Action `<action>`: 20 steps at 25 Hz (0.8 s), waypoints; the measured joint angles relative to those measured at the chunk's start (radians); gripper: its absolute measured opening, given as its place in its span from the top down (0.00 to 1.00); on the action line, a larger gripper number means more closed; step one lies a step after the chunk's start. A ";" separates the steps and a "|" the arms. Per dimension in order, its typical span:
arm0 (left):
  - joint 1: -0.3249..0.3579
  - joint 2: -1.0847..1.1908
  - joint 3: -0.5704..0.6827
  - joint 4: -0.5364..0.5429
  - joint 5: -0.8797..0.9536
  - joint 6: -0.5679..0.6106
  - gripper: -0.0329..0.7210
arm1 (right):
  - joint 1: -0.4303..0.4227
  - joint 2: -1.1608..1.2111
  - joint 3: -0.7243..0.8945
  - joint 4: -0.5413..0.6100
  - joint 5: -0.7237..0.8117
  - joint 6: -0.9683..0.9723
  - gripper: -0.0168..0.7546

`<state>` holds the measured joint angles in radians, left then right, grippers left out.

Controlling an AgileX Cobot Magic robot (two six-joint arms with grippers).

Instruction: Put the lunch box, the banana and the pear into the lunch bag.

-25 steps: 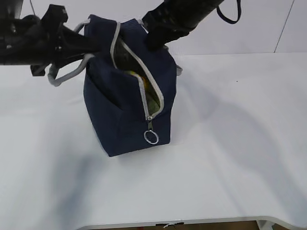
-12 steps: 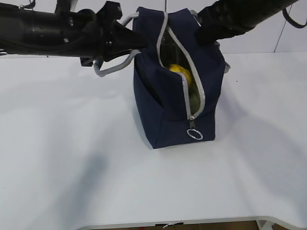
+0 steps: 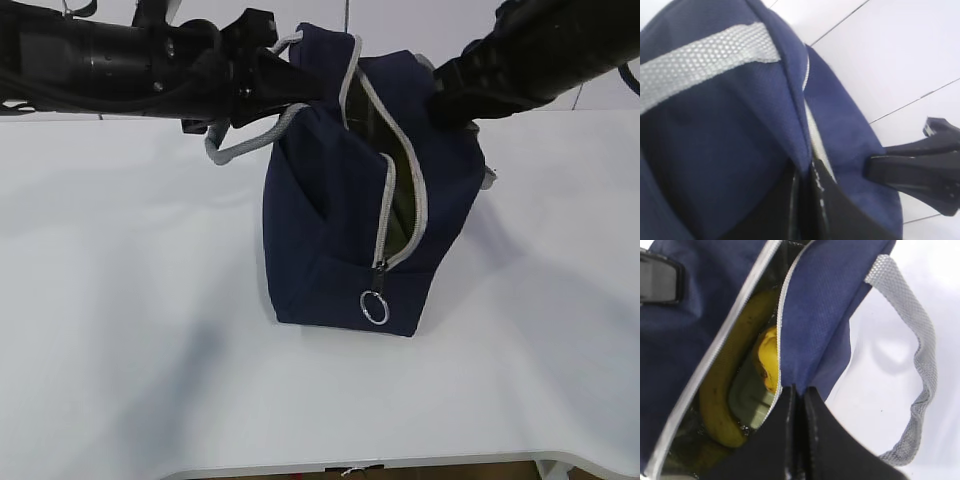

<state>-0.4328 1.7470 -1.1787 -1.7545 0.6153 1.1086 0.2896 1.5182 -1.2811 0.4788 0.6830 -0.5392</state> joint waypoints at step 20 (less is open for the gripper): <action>-0.010 0.050 -0.005 0.053 -0.024 0.005 0.97 | 0.000 -0.029 0.129 0.161 -0.191 -0.131 0.95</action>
<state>-0.4428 1.7975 -1.1835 -1.7013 0.5911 1.1139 0.2896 1.4895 -1.1520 0.6394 0.4917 -0.6703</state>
